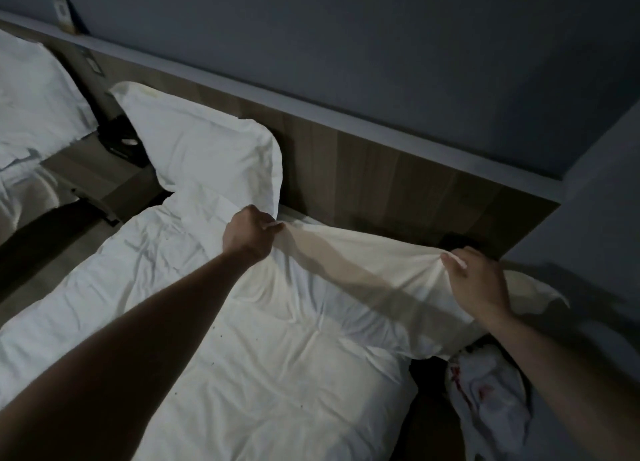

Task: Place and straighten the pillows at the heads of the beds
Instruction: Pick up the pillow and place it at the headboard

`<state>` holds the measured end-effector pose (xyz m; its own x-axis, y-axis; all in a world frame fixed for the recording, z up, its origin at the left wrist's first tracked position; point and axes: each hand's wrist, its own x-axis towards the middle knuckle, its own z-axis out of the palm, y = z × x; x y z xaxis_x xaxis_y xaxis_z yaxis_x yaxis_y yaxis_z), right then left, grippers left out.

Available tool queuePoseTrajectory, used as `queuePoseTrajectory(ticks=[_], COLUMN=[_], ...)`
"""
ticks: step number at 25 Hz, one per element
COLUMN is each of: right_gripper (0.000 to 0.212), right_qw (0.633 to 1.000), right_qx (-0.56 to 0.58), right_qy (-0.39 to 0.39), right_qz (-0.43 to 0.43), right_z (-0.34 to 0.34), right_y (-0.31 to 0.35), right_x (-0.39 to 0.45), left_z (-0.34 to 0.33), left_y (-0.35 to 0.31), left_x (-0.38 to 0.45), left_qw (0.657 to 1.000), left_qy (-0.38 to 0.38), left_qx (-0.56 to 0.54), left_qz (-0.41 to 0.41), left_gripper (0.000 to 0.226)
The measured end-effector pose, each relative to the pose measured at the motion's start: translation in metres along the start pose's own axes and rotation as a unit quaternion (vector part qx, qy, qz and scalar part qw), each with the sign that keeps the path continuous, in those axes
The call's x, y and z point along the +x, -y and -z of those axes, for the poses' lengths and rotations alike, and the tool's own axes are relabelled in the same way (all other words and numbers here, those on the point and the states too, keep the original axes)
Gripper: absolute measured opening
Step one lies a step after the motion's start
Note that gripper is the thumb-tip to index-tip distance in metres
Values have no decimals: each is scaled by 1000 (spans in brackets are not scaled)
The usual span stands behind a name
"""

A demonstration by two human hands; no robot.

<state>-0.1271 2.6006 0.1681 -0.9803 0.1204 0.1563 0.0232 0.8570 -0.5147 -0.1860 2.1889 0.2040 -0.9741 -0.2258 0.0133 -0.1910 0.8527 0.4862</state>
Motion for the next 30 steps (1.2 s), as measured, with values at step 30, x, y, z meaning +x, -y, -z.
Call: queuePoseTrajectory(ticks=[30], right_gripper=[33], right_qw=[989], right_qx=[-121], right_qy=[-22], right_qz=[-77], right_z=[-43], right_y=[-117], right_x=[177], left_z=[-148], left_y=[-142], left_x=[231], left_qw=[994], left_qy=[74], left_qx=[74], left_qz=[-44], left_gripper=[35])
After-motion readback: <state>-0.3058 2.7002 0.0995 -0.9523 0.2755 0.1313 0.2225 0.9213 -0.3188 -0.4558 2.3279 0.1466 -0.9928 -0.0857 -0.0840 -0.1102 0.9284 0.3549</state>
